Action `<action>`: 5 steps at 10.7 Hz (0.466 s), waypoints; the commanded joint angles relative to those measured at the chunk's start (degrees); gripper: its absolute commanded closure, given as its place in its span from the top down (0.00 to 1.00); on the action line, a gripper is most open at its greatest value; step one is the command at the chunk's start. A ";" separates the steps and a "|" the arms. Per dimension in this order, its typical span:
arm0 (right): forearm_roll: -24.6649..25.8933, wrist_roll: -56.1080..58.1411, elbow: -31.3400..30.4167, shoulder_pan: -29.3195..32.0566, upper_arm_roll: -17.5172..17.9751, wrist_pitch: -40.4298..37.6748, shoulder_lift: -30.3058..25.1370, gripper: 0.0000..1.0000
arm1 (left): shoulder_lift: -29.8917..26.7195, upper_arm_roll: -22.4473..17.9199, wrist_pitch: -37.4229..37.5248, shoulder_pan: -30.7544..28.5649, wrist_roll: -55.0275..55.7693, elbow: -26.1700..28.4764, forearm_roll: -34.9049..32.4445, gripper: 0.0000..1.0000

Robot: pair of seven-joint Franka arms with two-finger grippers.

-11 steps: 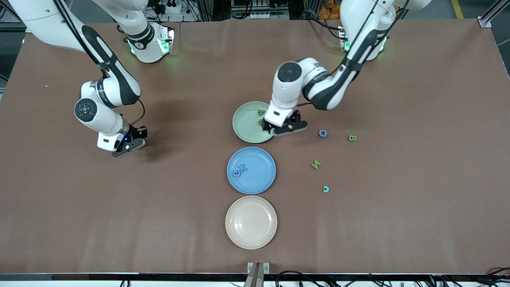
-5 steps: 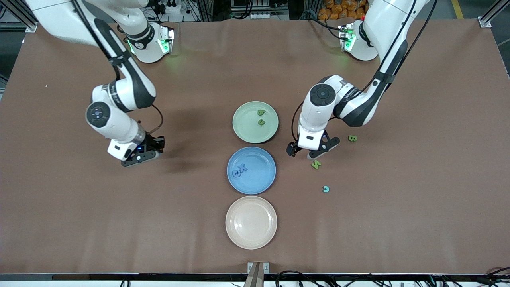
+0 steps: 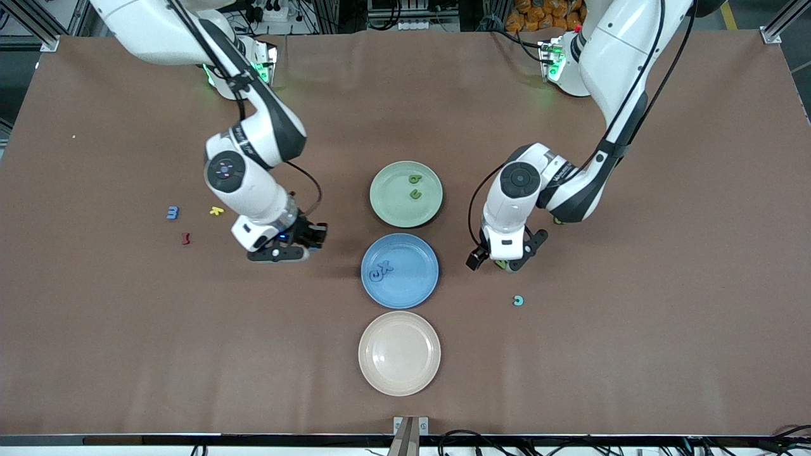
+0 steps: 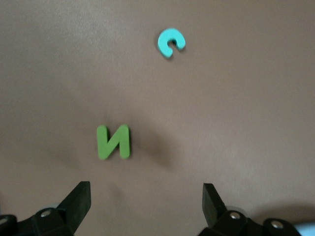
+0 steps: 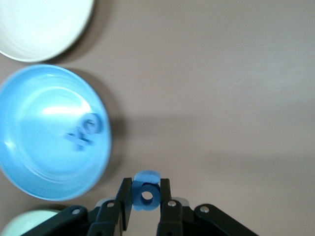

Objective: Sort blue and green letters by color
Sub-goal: 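Carry the blue 9 to the blue plate while the left gripper reaches the N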

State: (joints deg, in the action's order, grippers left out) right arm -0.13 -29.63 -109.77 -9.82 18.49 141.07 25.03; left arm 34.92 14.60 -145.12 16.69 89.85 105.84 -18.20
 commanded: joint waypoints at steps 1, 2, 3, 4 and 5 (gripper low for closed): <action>-0.04 -15.23 13.06 -6.07 -0.39 -0.27 10.01 0.00 | 3.92 -1.41 0.80 0.09 2.17 -4.15 -1.22 1.00; 0.57 -19.02 15.96 -8.09 -0.39 -0.09 12.47 0.00 | 4.45 -1.42 0.80 0.01 1.56 -4.24 -1.22 1.00; 2.05 -23.67 18.95 -9.85 -0.39 0.26 15.20 0.00 | 4.72 -1.76 0.80 0.01 1.03 -4.24 -1.31 1.00; 5.20 -28.24 21.59 -11.26 -0.39 0.44 17.75 0.04 | 4.90 -2.20 0.80 0.09 0.24 -4.24 -1.66 1.00; 8.19 -32.46 23.53 -12.14 -0.39 0.44 19.95 0.19 | 5.07 -2.21 0.80 0.01 -0.29 -4.24 -1.75 1.00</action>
State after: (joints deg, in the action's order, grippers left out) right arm 2.20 -52.79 -93.97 -19.53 18.31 141.75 38.09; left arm 39.05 12.93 -145.12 16.48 90.02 103.08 -18.23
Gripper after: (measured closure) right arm 0.736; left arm 0.000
